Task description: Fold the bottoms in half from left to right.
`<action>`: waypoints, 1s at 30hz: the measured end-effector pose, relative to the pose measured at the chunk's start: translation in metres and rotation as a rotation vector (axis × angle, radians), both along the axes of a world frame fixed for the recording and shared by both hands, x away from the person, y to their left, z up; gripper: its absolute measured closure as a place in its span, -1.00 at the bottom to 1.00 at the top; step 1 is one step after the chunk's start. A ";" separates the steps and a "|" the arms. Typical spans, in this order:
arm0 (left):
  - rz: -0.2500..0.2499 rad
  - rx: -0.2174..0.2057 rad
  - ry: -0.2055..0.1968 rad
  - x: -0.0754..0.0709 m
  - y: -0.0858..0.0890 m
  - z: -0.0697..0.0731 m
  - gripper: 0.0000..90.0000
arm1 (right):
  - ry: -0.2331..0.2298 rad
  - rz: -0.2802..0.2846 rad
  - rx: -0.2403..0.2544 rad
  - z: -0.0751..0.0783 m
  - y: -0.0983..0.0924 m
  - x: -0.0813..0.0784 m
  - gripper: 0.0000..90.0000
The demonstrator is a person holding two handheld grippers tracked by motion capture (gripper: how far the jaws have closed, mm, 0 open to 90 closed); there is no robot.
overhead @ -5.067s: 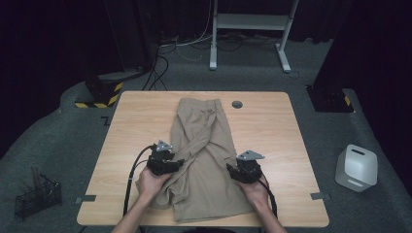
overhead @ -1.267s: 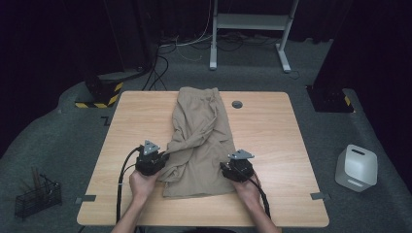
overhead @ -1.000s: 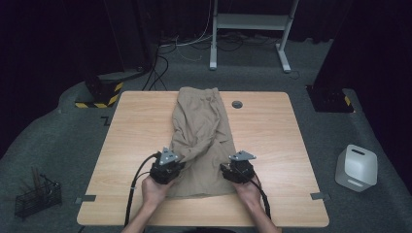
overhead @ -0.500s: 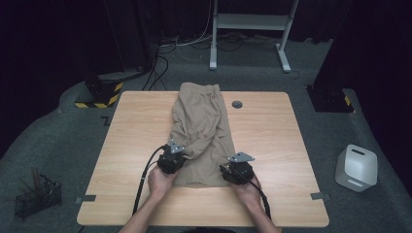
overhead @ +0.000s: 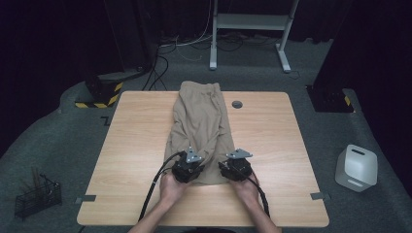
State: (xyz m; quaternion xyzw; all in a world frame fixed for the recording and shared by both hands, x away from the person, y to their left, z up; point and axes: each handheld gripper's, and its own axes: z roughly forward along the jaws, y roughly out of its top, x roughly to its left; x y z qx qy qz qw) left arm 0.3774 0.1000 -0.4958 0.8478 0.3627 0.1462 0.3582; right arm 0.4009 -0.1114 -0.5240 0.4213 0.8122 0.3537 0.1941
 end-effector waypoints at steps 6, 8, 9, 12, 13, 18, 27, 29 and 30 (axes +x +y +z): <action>0.030 -0.042 -0.060 -0.007 0.016 0.020 0.25 | 0.001 0.002 -0.002 0.000 -0.002 -0.001 0.05; 0.057 -0.080 -0.069 -0.009 0.029 0.029 0.11 | 0.007 -0.001 -0.003 0.001 -0.003 -0.002 0.04; 0.057 -0.080 -0.069 -0.009 0.029 0.029 0.08 | 0.007 -0.001 -0.003 0.001 -0.003 -0.002 0.04; 0.100 -0.092 -0.081 -0.009 0.043 0.034 0.02 | 0.024 -0.001 -0.003 0.003 -0.007 -0.003 0.04; 0.114 -0.094 -0.083 -0.009 0.047 0.034 0.02 | 0.024 -0.001 -0.003 0.003 -0.007 -0.003 0.04; 0.184 -0.113 -0.071 -0.004 0.068 0.034 -0.05 | 0.011 -0.014 0.017 0.014 -0.018 -0.008 0.05; 0.312 -0.100 -0.048 0.005 0.098 0.026 -0.13 | -0.033 -0.010 0.045 0.036 -0.019 -0.008 0.07; 0.335 -0.101 -0.036 0.006 0.102 0.021 -0.13 | -0.046 0.000 0.052 0.042 -0.016 -0.007 0.07; 0.343 -0.101 -0.024 0.007 0.105 0.018 -0.13 | -0.050 0.005 0.058 0.045 -0.014 -0.007 0.08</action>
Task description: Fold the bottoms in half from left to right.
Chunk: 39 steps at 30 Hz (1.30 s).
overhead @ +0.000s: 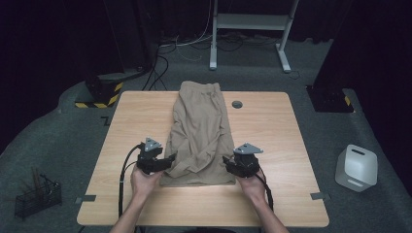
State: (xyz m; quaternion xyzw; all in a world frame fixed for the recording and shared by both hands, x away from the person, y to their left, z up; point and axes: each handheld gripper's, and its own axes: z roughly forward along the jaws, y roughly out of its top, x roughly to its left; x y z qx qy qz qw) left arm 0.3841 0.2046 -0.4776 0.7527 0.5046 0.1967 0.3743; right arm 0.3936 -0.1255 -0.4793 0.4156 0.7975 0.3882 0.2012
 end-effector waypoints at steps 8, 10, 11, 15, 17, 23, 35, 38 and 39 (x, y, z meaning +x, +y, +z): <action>-0.003 0.015 0.075 -0.001 -0.002 -0.022 -0.17 | -0.020 0.082 0.001 0.014 0.036 0.004 0.08; -0.024 0.032 0.090 -0.003 -0.006 -0.027 -0.17 | -0.016 0.098 -0.006 0.013 0.048 0.006 0.08; -0.042 0.043 0.095 -0.005 -0.011 -0.031 -0.19 | -0.002 0.114 -0.019 0.010 0.058 0.009 0.08; -0.051 0.039 0.094 -0.007 -0.013 -0.033 -0.20 | 0.022 0.123 -0.051 0.001 0.069 0.013 0.10; -0.052 0.034 0.093 -0.006 -0.012 -0.032 -0.22 | 0.041 0.142 -0.085 -0.009 0.073 0.018 0.42; -0.047 0.022 0.085 -0.008 -0.008 -0.029 -0.23 | 0.048 0.153 -0.066 -0.011 0.058 0.017 0.96; -0.008 -0.007 0.065 -0.004 0.001 -0.025 -0.16 | 0.072 0.068 -0.041 -0.015 0.001 0.018 0.89; -0.018 0.002 0.080 -0.004 -0.003 -0.030 -0.13 | 0.096 0.043 -0.036 -0.020 -0.005 0.018 0.82; -0.022 0.006 0.082 -0.004 -0.004 -0.031 -0.13 | 0.096 0.043 -0.036 -0.020 -0.005 0.018 0.77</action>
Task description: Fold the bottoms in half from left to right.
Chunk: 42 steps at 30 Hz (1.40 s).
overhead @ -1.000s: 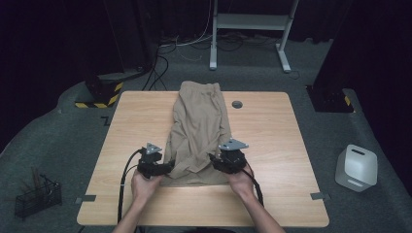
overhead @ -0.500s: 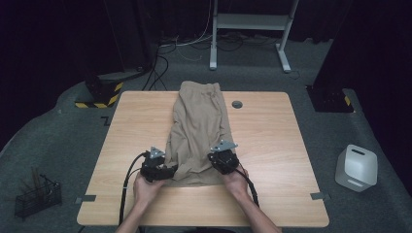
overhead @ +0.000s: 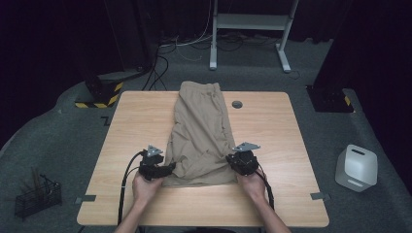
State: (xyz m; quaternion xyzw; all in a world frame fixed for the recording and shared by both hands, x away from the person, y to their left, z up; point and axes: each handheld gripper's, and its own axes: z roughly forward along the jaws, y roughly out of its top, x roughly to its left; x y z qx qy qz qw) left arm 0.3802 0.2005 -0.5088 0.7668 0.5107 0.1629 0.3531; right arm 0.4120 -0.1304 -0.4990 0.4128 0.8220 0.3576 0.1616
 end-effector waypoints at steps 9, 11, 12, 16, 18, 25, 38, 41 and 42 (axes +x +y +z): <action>0.001 0.007 0.004 0.001 -0.004 -0.001 -0.16 | -0.080 0.083 0.039 0.024 0.037 -0.005 0.37; 0.016 -0.010 -0.011 0.004 -0.002 -0.001 -0.16 | -0.066 0.082 0.022 0.021 0.042 -0.002 0.32; 0.026 -0.024 -0.009 0.006 -0.002 -0.002 -0.16 | -0.050 0.078 0.003 0.017 0.047 0.003 0.30; 0.042 -0.016 0.008 0.012 -0.001 -0.009 -0.16 | 0.022 0.060 -0.033 -0.003 0.055 0.017 0.36; 0.045 0.000 0.001 0.012 -0.002 -0.009 -0.15 | 0.046 0.076 -0.055 -0.007 0.055 0.018 0.62; 0.038 0.024 -0.010 0.011 -0.003 -0.010 -0.16 | 0.003 0.130 -0.046 0.001 0.035 0.003 0.97; 0.022 0.005 -0.007 0.004 -0.006 -0.008 -0.19 | -0.031 0.072 0.014 -0.009 -0.024 -0.034 0.70; -0.005 -0.007 -0.020 0.002 -0.013 -0.004 -0.19 | -0.047 0.069 0.023 -0.006 -0.021 -0.034 0.60; -0.014 -0.004 -0.027 0.002 -0.015 -0.002 -0.20 | -0.051 0.075 0.028 -0.004 -0.018 -0.033 0.55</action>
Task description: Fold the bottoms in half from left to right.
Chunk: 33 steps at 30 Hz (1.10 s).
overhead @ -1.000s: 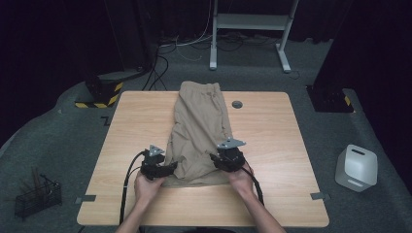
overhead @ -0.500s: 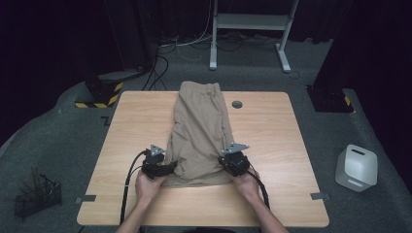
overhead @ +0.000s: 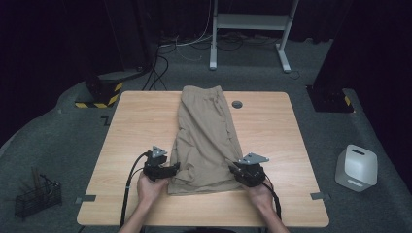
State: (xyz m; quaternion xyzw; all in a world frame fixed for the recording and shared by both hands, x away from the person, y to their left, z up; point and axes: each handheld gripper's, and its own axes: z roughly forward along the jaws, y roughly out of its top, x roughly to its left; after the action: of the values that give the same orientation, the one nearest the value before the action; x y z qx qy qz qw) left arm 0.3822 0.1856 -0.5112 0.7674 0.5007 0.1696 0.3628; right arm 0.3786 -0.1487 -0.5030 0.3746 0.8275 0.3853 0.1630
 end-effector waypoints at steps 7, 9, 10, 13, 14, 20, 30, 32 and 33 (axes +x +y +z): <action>-0.035 0.048 -0.002 0.008 -0.020 0.002 -0.22 | -0.009 0.028 -0.008 0.005 0.025 0.011 0.37; -0.029 0.070 0.006 0.011 -0.021 -0.001 -0.23 | 0.022 0.030 -0.027 0.003 0.034 0.020 0.45; -0.026 0.083 0.015 0.012 -0.021 -0.003 -0.23 | 0.033 0.033 -0.033 0.001 0.036 0.023 0.60; -0.017 0.109 0.014 0.012 -0.020 -0.005 -0.23 | 0.038 0.050 -0.028 0.002 0.036 0.022 0.83; -0.016 0.112 0.016 0.012 -0.020 -0.005 -0.23 | 0.028 0.062 -0.028 0.003 0.034 0.020 0.90; -0.028 0.089 0.010 0.001 -0.016 -0.002 -0.24 | -0.005 0.091 0.004 0.010 0.003 -0.015 0.96; -0.053 0.031 -0.006 -0.028 -0.014 -0.001 -0.25 | -0.034 0.047 0.061 0.009 -0.019 -0.033 0.51; -0.046 0.061 0.000 -0.023 -0.017 -0.004 -0.24 | -0.060 0.018 0.074 0.013 -0.016 -0.029 0.45; -0.041 0.085 0.005 -0.020 -0.018 -0.005 -0.24 | -0.051 -0.001 0.074 0.014 -0.011 -0.022 0.43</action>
State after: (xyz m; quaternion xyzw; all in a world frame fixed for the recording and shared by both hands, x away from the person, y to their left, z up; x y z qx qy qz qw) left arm 0.3627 0.1678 -0.5165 0.7927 0.4780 0.1814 0.3320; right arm 0.3567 -0.1598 -0.4887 0.3709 0.8078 0.4251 0.1705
